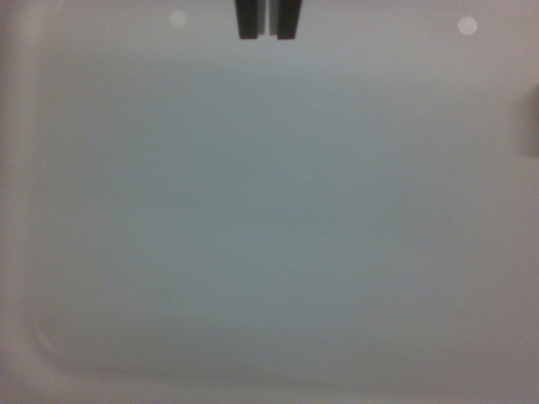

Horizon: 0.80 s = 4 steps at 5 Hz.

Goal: Push wooden cube

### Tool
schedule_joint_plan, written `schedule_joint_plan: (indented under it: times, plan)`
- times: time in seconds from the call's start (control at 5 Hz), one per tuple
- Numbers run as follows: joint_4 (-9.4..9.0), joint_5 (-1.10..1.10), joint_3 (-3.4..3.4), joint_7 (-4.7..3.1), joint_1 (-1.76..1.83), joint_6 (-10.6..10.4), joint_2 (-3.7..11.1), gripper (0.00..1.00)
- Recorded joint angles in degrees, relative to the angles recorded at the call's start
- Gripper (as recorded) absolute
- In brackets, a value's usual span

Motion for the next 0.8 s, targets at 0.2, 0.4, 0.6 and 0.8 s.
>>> schedule_joint_plan:
  times: [0.2, 0.4, 0.6, 0.8]
  plan:
    - [-1.65, -0.22, 0.58, 1.67, 0.97, -2.1, 0.62, 0.0]
    - [-1.65, -0.22, 0.58, 1.67, 0.97, -2.1, 0.62, 0.0]
    - [-3.44, -0.45, 1.22, 3.49, 2.04, -4.3, 1.29, 0.0]
    - [-3.44, -0.45, 1.22, 3.49, 2.04, -4.3, 1.29, 0.0]
